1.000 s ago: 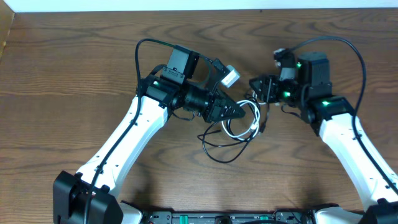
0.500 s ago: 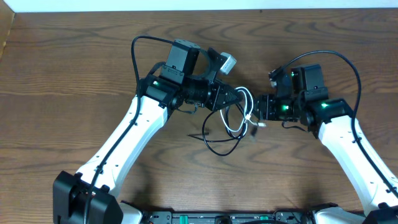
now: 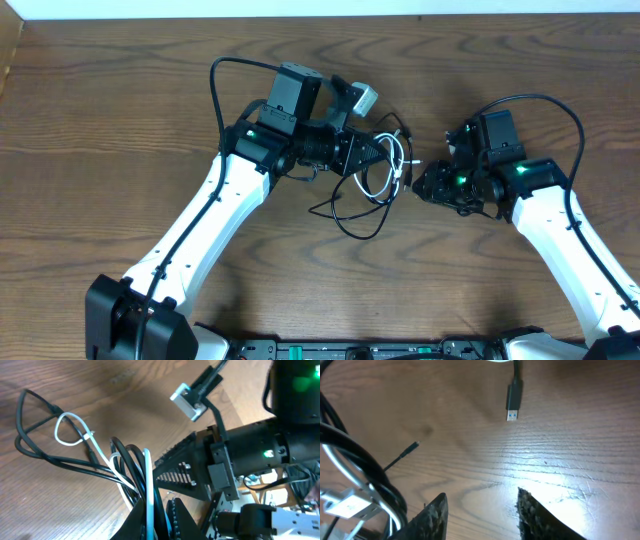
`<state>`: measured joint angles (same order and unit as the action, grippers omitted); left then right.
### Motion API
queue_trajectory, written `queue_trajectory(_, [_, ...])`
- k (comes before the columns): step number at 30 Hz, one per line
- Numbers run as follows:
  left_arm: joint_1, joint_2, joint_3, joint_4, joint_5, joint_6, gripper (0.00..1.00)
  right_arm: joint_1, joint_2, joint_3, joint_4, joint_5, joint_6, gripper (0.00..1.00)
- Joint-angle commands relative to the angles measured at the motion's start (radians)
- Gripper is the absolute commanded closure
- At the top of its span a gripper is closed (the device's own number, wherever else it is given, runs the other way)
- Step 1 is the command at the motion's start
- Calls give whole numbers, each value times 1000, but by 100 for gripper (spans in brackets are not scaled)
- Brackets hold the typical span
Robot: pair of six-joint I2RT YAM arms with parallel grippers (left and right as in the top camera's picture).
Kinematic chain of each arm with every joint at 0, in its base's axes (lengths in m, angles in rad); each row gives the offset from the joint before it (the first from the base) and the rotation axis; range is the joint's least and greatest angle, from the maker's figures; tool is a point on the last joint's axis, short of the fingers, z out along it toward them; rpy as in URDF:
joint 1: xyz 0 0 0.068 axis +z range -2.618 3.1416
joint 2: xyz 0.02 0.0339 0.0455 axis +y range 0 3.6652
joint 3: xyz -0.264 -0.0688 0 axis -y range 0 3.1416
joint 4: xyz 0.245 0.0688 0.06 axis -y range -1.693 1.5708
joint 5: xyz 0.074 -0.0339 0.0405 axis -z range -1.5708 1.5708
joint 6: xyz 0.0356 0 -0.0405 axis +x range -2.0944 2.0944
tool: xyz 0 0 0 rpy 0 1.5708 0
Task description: Untangle cables
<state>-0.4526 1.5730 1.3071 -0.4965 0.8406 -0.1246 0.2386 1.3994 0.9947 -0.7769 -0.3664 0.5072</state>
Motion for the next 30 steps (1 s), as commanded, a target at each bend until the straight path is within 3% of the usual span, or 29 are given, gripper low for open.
queue_trajectory(1, [2, 3, 6, 5, -27, -23, 93, -5, -6, 6, 43, -100, -71, 60])
queue_trajectory(6, [2, 3, 6, 5, -27, -36, 93, 1, -6, 6, 124, -269, -127, 60])
queue_trajectory(18, [1, 3, 6, 5, -26, -54, 93, 58, 73, 6, 260, -220, -66, 61])
queue_trajectory(22, [1, 3, 6, 2, -27, -54, 93, 62, 128, 6, 275, -201, -42, 71])
queue_trajectory(25, [2, 3, 6, 0, -27, -54, 93, 44, 138, 6, 232, -66, 26, 80])
queue_trajectory(30, [2, 3, 6, -3, -57, -54, 93, 10, 138, 6, 204, -26, 31, 81])
